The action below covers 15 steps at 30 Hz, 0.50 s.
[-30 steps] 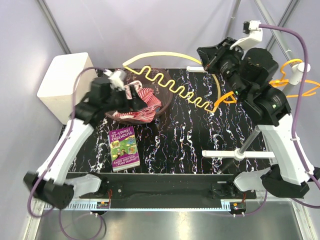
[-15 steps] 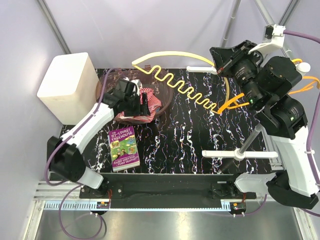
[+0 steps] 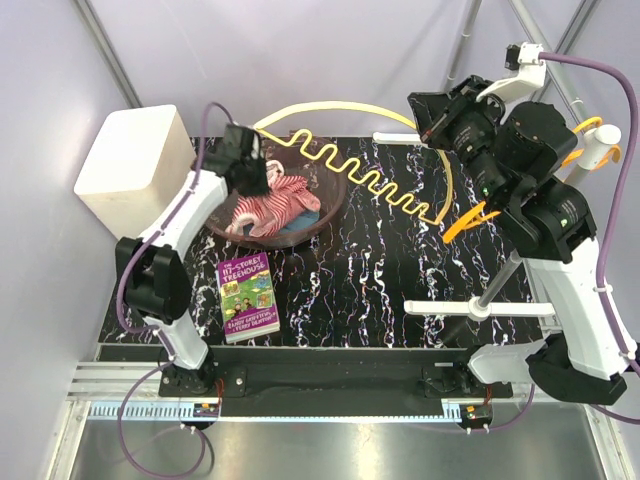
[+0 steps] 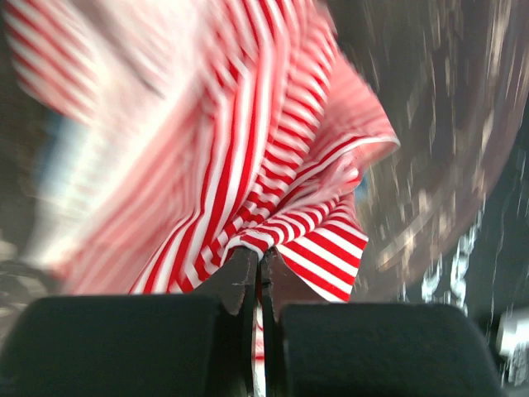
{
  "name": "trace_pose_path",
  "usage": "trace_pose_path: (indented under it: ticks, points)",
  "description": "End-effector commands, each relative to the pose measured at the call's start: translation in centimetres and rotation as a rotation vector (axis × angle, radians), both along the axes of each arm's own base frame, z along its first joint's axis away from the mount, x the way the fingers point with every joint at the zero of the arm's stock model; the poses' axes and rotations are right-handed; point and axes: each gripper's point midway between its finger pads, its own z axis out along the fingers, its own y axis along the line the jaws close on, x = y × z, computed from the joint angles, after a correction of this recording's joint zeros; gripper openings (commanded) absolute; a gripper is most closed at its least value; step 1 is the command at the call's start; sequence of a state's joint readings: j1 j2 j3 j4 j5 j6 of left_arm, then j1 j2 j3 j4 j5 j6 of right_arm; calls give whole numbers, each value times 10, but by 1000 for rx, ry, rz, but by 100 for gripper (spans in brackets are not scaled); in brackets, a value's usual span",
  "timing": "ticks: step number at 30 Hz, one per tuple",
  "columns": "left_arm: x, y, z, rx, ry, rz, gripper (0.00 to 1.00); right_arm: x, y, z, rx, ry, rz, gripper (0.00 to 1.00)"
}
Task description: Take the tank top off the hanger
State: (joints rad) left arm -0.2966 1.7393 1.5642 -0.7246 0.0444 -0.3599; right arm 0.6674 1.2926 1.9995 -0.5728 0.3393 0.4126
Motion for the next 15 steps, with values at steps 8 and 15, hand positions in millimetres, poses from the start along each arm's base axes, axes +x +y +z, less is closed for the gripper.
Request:
trace_pose_path:
  ticks: [8,15]
  points:
    - [-3,15,129,-165,-260,-3,79,5,3,2,-67,-51,3,0]
    - [-113,-19,256,-483,-483,-250,83,-15,24,-36,-288,-93,192,0]
